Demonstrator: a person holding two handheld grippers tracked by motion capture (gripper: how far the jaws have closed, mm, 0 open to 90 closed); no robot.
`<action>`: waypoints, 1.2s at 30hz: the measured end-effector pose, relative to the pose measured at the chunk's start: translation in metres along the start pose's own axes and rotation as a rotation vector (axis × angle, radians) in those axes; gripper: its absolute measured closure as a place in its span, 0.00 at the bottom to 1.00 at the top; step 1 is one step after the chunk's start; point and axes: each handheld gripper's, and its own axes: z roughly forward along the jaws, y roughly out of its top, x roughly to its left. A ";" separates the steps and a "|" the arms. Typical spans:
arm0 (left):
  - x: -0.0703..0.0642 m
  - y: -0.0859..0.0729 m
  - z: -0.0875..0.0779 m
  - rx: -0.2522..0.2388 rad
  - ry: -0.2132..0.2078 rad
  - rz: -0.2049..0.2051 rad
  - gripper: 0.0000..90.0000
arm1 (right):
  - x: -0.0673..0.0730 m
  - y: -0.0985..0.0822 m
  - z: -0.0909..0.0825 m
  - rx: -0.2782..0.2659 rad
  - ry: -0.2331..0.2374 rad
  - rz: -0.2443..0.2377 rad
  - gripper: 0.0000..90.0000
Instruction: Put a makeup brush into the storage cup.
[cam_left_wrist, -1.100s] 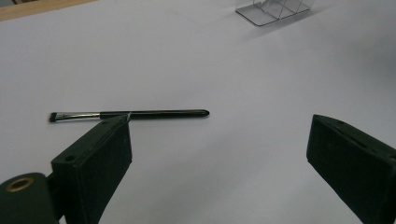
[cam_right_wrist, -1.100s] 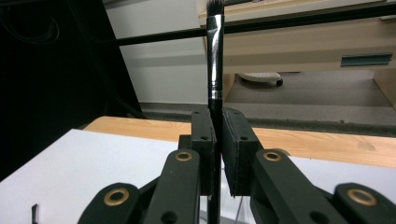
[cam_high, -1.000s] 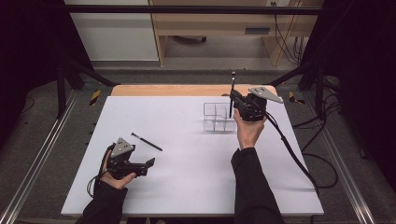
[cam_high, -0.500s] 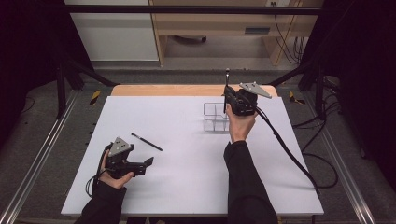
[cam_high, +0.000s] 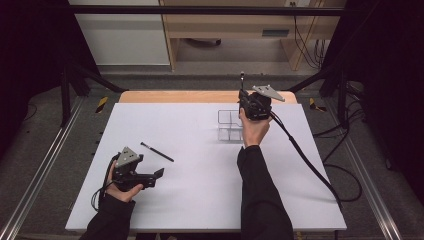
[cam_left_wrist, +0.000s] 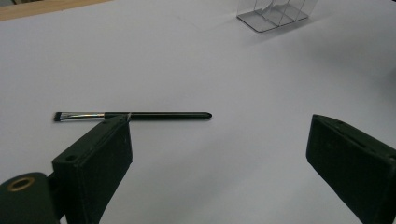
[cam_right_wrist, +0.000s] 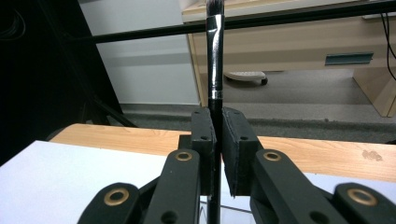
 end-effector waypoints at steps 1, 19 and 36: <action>0.000 0.000 0.000 0.000 0.000 0.000 0.07 | 0.000 0.000 0.001 0.000 0.001 0.002 0.94; 0.001 0.000 -0.001 -0.001 -0.002 -0.001 0.07 | 0.002 -0.016 0.016 0.024 0.002 -0.012 0.94; 0.001 0.000 0.000 -0.001 0.001 -0.002 0.07 | 0.001 -0.042 0.022 0.086 0.001 -0.012 0.94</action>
